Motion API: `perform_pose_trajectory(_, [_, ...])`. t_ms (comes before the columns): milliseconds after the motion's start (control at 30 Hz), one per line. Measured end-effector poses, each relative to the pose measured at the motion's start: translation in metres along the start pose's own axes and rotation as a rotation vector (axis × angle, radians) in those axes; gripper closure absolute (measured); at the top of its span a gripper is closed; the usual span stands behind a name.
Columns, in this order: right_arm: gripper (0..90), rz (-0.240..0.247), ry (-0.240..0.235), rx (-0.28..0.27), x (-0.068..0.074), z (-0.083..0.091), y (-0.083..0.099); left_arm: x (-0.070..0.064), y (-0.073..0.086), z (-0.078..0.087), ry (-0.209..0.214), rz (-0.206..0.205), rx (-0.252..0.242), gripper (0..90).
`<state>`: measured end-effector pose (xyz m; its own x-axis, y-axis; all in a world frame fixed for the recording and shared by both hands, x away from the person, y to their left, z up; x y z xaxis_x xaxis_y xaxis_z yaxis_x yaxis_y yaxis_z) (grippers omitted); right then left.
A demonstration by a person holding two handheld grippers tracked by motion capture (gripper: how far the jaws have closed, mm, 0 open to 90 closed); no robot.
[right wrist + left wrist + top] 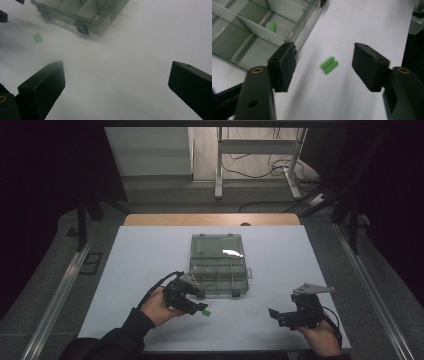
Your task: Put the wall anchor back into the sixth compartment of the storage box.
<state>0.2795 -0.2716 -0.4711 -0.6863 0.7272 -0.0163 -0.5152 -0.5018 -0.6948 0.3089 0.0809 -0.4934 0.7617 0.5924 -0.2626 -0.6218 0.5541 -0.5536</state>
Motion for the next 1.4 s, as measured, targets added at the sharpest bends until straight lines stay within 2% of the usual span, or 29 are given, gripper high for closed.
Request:
perform_pose_trajectory(67, [0.7, -0.001, 0.0, 0.001, 0.0, 0.0, 0.0, -0.001, 0.0, -0.004, -0.005, -0.009, 0.011, 40.3])
perform_pose_trajectory(100, [0.7, -0.001, -0.001, 0.002, 0.0, 0.0, 0.0, 0.0, 0.0, -0.004, -0.008, -0.032, 0.033, 42.0])
perform_pose_trajectory(167, [0.7, -0.004, -0.001, 0.003, 0.0, 0.0, 0.0, 0.0, 0.0, -0.008, -0.005, -0.037, 0.043, 44.8])
perform_pose_trajectory(567, [0.7, 0.002, -0.005, 0.006, 0.0, -0.001, 0.0, 0.003, 0.0, -0.029, 0.004, -0.047, 0.093, 58.0])
perform_pose_trajectory(1133, [0.9, 0.0, -0.009, 0.013, 0.0, -0.002, 0.0, 0.003, 0.001, -0.045, 0.008, -0.075, 0.139, 69.4])
perform_pose_trajectory(1400, [0.9, -0.002, -0.011, 0.018, 0.0, -0.002, 0.0, 0.003, 0.0, -0.046, 0.013, -0.077, 0.13, 71.4])
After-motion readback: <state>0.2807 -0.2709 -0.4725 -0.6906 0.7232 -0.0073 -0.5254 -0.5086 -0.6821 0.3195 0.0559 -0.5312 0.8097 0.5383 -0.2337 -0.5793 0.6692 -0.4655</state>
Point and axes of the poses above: each handheld gripper's, and its own axes: z roughly backward along the jaws, y roughly out of its underside, x roughly to its left, the point moved 2 cm from there along -z, roughly forward along the jaws, and after that the axes turned 11 degrees about z, right-handed, at the moved point
